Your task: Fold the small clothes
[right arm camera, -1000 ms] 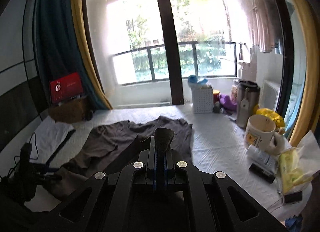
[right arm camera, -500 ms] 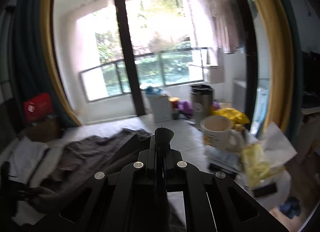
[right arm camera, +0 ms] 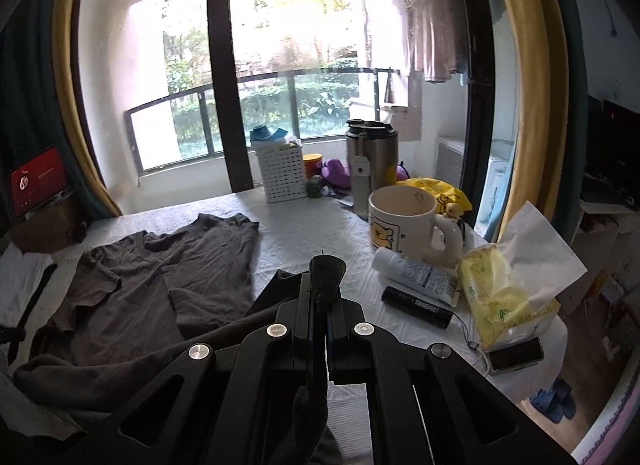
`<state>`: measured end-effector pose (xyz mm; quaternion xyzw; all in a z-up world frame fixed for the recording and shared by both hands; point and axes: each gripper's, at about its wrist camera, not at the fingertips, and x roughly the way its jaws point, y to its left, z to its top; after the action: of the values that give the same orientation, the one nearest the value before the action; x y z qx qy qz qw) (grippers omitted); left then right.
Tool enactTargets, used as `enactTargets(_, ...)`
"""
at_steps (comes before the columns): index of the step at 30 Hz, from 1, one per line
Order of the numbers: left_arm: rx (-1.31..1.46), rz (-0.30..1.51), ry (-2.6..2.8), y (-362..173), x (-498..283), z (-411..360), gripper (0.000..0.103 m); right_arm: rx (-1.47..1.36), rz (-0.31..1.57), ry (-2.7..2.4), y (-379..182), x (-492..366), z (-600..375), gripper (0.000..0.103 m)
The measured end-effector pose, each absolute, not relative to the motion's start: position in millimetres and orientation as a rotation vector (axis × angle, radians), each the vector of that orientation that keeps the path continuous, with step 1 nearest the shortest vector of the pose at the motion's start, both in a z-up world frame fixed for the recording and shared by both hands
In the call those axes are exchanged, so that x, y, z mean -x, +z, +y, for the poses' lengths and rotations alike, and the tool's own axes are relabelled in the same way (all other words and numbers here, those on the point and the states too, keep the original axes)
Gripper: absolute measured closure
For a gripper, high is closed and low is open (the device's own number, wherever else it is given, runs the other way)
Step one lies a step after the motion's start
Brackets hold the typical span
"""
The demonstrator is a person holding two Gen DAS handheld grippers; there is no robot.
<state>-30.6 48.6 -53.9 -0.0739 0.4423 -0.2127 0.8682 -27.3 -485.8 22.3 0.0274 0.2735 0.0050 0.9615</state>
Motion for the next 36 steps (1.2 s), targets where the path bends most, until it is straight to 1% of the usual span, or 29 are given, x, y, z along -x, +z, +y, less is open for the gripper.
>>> enactTargets(6,0.023,1.065,-0.536,-84.5,18.3,-0.1,0.084,-0.055,0.549,0.026,26.3,29.1,-481.7,0.099)
enactTargets(7,0.003,1.032,-0.529,-83.8,22.1,-3.0,0.082,-0.055,0.548,0.029,26.6,29.3,-481.5,0.099)
enactTargets(11,-0.006,1.021,-0.500,-84.5,29.9,-4.4,0.080,-0.054,0.542,0.045,27.7,29.9,-477.4,0.099)
enactTargets(14,-0.097,0.986,-0.467,-84.7,42.6,-13.1,0.076,-0.052,0.536,0.054,28.9,30.9,-474.3,0.099)
enactTargets(16,-0.139,0.980,-0.448,-83.5,47.5,-14.1,0.064,-0.051,0.535,0.054,29.8,31.6,-473.5,0.099)
enactTargets(21,-0.130,0.930,-0.437,-87.1,52.0,-13.7,0.063,-0.057,0.543,0.056,28.5,31.1,-473.1,0.099)
enactTargets(23,-0.122,0.915,-0.435,-86.9,53.6,-15.1,0.067,-0.056,0.550,0.059,27.1,30.3,-471.1,0.099)
enactTargets(25,-0.142,0.896,-0.465,-83.5,58.2,-19.9,0.092,-0.054,0.549,0.063,27.7,30.3,-470.3,0.099)
enactTargets(28,-0.183,0.816,-0.424,-69.2,64.7,-22.7,0.096,-0.048,0.539,0.066,32.0,31.6,-469.5,0.099)
enactTargets(32,-0.128,0.705,-0.354,-39.4,68.1,-4.2,0.097,-0.044,0.522,0.068,37.7,33.7,-469.1,0.099)
enactTargets(36,-0.131,0.618,-0.307,-16.8,73.1,4.9,0.097,-0.042,0.497,0.082,43.8,37.0,-466.8,0.099)
